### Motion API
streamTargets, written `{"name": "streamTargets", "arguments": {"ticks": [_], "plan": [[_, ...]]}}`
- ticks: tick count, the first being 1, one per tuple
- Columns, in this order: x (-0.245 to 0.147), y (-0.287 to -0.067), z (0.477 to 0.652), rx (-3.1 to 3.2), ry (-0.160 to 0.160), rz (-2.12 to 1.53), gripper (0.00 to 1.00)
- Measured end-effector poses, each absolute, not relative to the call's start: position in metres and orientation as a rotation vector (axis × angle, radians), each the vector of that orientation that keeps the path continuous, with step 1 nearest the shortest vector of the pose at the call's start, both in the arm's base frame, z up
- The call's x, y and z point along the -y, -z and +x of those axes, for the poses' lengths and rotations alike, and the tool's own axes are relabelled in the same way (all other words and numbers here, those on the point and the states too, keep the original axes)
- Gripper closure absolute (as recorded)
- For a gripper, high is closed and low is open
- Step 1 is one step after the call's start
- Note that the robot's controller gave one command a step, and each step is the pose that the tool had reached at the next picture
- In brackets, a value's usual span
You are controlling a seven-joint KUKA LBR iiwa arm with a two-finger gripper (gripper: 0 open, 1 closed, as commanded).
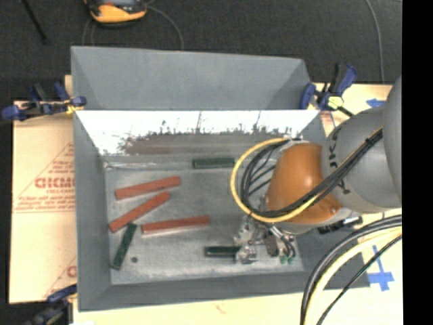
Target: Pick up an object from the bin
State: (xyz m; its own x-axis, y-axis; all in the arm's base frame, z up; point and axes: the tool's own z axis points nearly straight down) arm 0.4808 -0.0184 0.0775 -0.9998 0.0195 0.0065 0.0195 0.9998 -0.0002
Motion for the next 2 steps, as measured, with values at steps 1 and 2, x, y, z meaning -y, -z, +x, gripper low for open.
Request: {"name": "streamTargets", "arguments": {"ticks": [1,2], "plan": [[0.018,-0.078,0.481,3.135,0.000,-0.028,1.00],[0.006,-0.229,0.476,3.146,0.000,0.019,1.00]]}}
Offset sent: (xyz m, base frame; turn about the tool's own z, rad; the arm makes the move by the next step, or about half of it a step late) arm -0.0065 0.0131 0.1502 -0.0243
